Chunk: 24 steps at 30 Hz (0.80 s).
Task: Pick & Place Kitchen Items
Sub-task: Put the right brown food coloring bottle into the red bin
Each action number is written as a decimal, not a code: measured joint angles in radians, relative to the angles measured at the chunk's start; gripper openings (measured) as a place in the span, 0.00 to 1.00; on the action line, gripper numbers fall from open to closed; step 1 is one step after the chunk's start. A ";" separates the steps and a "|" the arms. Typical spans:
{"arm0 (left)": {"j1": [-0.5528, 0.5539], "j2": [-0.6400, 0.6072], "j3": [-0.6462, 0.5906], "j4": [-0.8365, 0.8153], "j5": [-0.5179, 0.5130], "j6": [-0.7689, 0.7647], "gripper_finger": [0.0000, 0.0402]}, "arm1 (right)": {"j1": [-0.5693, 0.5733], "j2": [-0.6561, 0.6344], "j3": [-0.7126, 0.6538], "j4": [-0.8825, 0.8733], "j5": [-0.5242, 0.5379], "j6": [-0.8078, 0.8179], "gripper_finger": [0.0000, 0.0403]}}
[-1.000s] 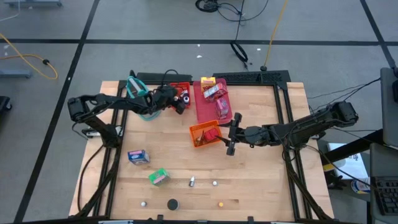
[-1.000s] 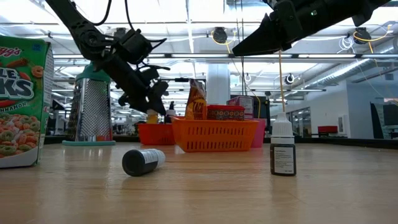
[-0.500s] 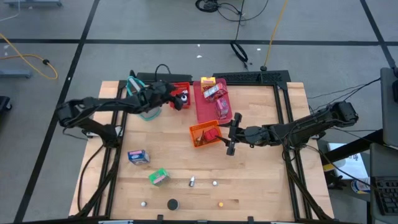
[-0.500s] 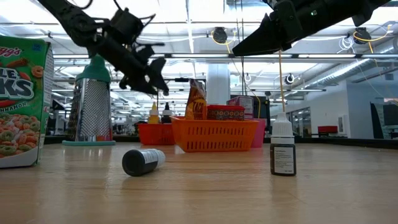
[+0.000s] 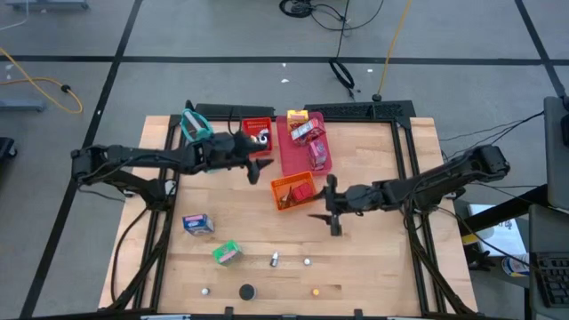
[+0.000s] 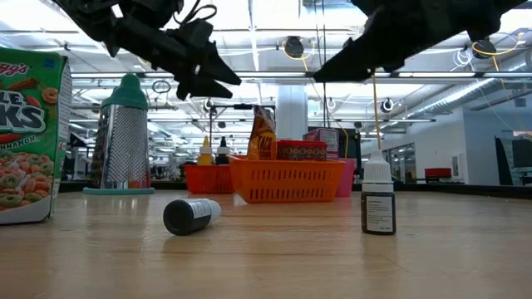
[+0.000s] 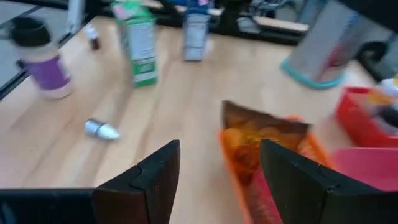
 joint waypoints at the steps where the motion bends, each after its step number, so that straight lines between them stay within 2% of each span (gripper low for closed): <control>1: -0.014 0.000 0.000 0.000 0.000 0.005 0.62 | 0.012 0.011 0.000 0.001 -0.005 0.004 0.53; 7: -0.082 0.000 0.000 0.001 -0.002 0.015 0.62 | 0.094 0.117 0.000 0.007 -0.024 0.008 0.53; 15: -0.116 0.000 0.000 0.003 -0.004 0.014 0.62 | 0.175 0.252 0.000 0.049 -0.024 0.142 0.53; 24: -0.121 0.000 0.000 0.005 -0.004 0.010 0.62 | 0.250 0.398 0.000 0.220 -0.052 0.221 0.53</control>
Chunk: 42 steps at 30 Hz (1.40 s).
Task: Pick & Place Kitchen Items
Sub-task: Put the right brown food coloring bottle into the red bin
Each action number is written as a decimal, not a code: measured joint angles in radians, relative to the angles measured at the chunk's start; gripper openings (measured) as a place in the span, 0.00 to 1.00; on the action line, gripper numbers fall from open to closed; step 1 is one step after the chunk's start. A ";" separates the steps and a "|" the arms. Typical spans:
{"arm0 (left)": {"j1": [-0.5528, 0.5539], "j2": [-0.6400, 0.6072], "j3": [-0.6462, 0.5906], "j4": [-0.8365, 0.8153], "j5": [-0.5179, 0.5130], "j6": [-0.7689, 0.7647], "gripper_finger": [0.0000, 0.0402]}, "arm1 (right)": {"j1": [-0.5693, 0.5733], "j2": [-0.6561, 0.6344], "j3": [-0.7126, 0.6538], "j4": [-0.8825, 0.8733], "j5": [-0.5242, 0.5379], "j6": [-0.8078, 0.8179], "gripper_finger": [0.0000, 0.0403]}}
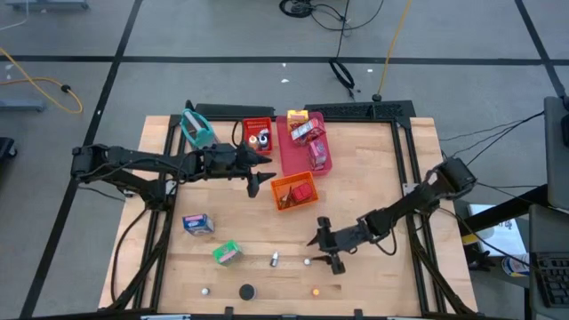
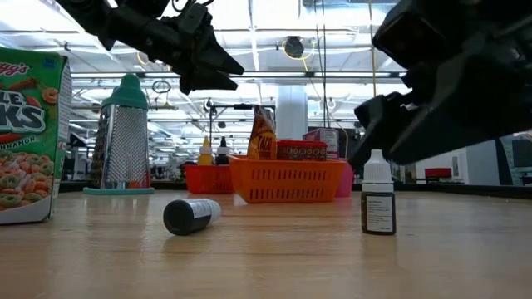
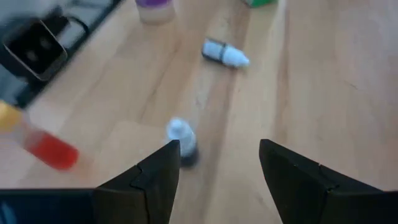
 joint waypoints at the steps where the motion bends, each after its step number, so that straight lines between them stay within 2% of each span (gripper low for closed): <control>1: 0.000 0.000 0.000 0.000 0.000 0.000 0.62 | 0.006 0.015 0.000 0.028 0.000 0.012 0.53; 7: 0.000 0.000 0.000 0.001 0.000 -0.002 0.62 | 0.039 0.065 0.001 0.150 0.003 0.024 0.53; 13: 0.000 0.000 0.000 0.000 0.000 -0.005 0.62 | 0.055 0.071 0.001 0.165 0.004 0.044 0.52; 24: 0.000 0.000 0.000 -0.001 0.000 -0.005 0.62 | 0.055 0.102 0.001 0.207 0.002 0.072 0.39; 32: 0.000 0.000 0.000 -0.002 0.000 -0.005 0.62 | 0.055 0.178 0.024 0.285 0.003 0.073 0.38; 36: 0.000 0.000 0.000 -0.004 0.000 -0.005 0.62 | 0.055 0.182 0.029 0.278 0.002 0.070 0.30; 42: 0.000 0.000 0.000 -0.005 0.000 -0.005 0.62 | 0.053 0.180 0.029 0.262 -0.014 0.070 0.10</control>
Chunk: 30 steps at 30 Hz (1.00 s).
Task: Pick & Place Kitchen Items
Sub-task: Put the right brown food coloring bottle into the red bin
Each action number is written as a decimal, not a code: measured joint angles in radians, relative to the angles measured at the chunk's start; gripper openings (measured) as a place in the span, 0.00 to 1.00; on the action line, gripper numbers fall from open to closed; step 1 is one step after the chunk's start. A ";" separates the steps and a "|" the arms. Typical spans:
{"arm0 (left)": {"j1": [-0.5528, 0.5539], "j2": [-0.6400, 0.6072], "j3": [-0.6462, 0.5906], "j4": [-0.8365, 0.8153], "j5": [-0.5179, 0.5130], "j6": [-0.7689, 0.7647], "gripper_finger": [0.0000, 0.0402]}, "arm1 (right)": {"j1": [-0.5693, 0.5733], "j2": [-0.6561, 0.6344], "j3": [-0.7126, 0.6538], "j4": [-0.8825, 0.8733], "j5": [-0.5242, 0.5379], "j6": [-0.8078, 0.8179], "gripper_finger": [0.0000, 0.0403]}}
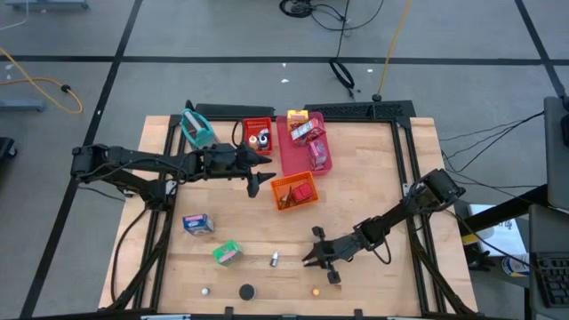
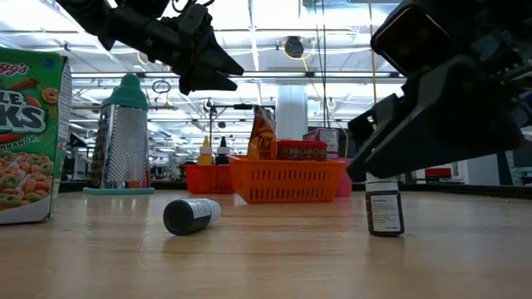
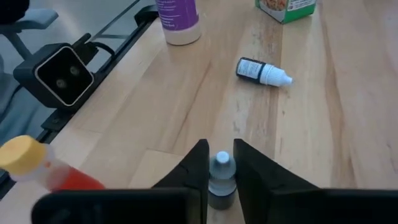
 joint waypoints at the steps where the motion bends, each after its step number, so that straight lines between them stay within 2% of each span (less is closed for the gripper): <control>1: 0.000 0.000 0.000 0.000 0.000 0.000 0.62 | -0.001 0.000 0.000 0.000 -0.005 -0.001 0.10; 11: 0.000 0.000 0.000 0.000 0.001 0.000 0.62 | -0.028 -0.042 0.000 -0.062 -0.010 -0.025 0.10; 18: -0.002 0.000 0.000 0.002 0.002 0.006 0.62 | -0.081 -0.237 -0.002 -0.258 0.026 -0.072 0.10; 25: -0.010 0.000 0.000 0.021 0.016 0.027 0.62 | -0.185 -0.436 -0.001 -0.297 0.102 -0.116 0.10; 30: -0.037 0.000 0.000 0.096 0.133 0.089 0.62 | -0.285 -0.510 0.000 -0.280 0.097 -0.160 0.10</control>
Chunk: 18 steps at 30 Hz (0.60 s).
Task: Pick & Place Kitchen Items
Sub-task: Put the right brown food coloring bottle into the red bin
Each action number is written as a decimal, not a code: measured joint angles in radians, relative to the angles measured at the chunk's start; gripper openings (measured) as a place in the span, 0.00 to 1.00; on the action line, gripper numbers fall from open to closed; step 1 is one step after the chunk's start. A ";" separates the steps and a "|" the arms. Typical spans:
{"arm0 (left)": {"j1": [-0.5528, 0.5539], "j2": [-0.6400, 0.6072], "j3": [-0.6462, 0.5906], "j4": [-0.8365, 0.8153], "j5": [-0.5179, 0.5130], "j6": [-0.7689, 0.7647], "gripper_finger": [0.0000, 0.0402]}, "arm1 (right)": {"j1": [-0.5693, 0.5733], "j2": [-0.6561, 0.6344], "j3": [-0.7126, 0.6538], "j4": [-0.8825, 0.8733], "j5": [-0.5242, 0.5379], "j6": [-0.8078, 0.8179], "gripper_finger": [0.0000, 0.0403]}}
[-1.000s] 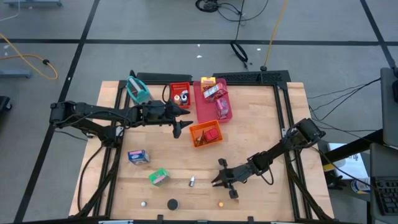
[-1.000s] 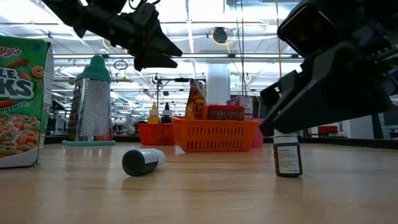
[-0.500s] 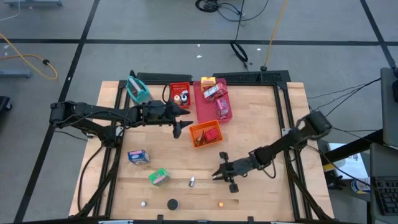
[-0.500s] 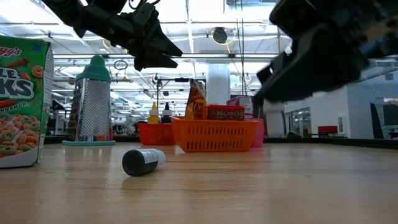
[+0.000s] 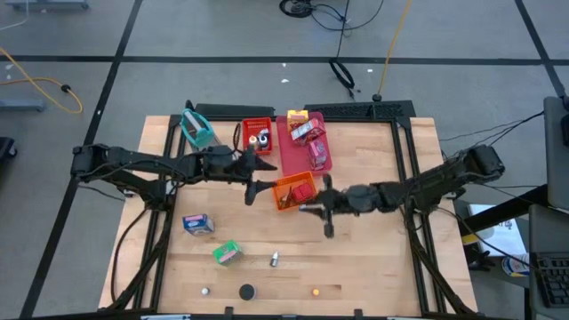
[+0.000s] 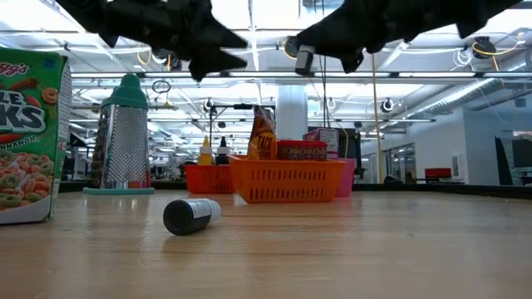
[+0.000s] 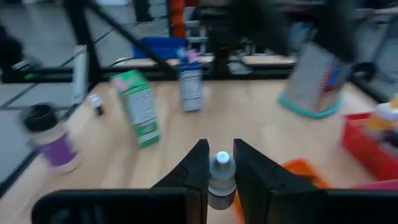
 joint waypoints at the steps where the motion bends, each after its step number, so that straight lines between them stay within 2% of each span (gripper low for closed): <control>1: -0.008 0.000 0.000 0.017 0.010 0.009 0.62 | -0.021 -0.007 0.000 0.002 -0.001 -0.002 0.10; 5: -0.042 0.001 0.000 0.064 0.004 0.030 0.62 | -0.099 -0.012 0.013 0.020 -0.008 -0.003 0.10; 8: -0.060 0.002 0.000 0.091 0.002 0.025 0.62 | -0.145 0.006 0.047 0.022 -0.074 -0.007 0.10; 18: -0.106 0.083 0.000 0.135 -0.081 0.013 0.62 | -0.195 0.012 0.121 0.014 -0.111 -0.068 0.10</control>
